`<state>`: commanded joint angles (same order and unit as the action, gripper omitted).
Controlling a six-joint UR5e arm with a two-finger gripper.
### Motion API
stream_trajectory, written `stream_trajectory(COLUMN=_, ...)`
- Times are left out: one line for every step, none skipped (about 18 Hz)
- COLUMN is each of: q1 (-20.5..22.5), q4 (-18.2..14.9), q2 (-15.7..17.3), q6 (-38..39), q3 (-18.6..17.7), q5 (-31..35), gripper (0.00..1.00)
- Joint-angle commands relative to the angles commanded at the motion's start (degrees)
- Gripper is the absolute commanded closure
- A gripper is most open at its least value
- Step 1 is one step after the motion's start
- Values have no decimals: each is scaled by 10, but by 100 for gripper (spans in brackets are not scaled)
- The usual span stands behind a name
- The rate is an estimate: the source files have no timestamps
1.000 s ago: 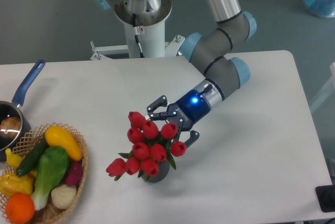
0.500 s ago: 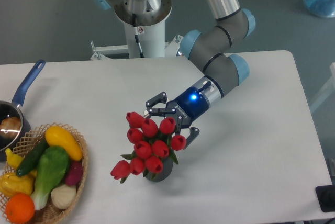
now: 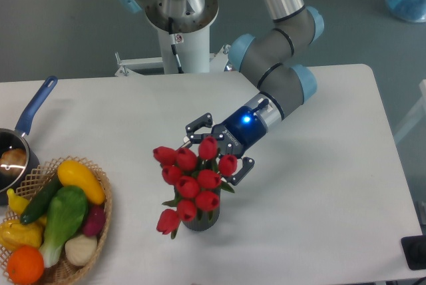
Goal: Insert the flowers into the vase
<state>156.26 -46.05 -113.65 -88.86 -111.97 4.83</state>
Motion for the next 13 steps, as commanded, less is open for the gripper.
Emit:
stream_trajectory(q1=4, q4=0, q2=0, q6=0, q3=0, q5=0, gripper=0)
stream_trajectory(q1=4, q4=2, q2=0, q6=-3, q3=0, q5=1, gripper=0)
stream_trajectory(q1=5, q4=2, q2=0, q6=-10, q3=-2, q5=2, gripper=0)
stream_trajectory(q1=7, q4=2, q2=0, q6=-18, q3=-3, q5=1, gripper=0)
stream_trajectory(q1=7, q4=2, q2=1, q6=-19, q3=-3, q5=2, gripper=0)
stream_trajectory(q1=5, q4=3, q2=1, q6=-22, q3=-3, q5=2, gripper=0)
stream_trajectory(q1=5, q4=4, q2=1, q6=-25, q3=-3, q5=3, gripper=0)
stream_trajectory(q1=4, q4=4, q2=1, q6=-27, q3=-3, q5=3, gripper=0)
stream_trajectory(q1=4, q4=4, q2=0, q6=-36, q3=-4, q5=3, gripper=0)
stream_trajectory(q1=4, q4=4, q2=0, q6=-52, q3=-4, q5=7, gripper=0)
stream_trajectory(q1=4, q4=4, q2=-1, q6=-65, q3=-5, q5=16, gripper=0)
stream_trajectory(q1=4, q4=4, q2=-1, q6=-74, q3=-6, q5=20, gripper=0)
stream_trajectory(q1=4, q4=4, q2=-1, q6=-75, q3=-4, q5=19, gripper=0)
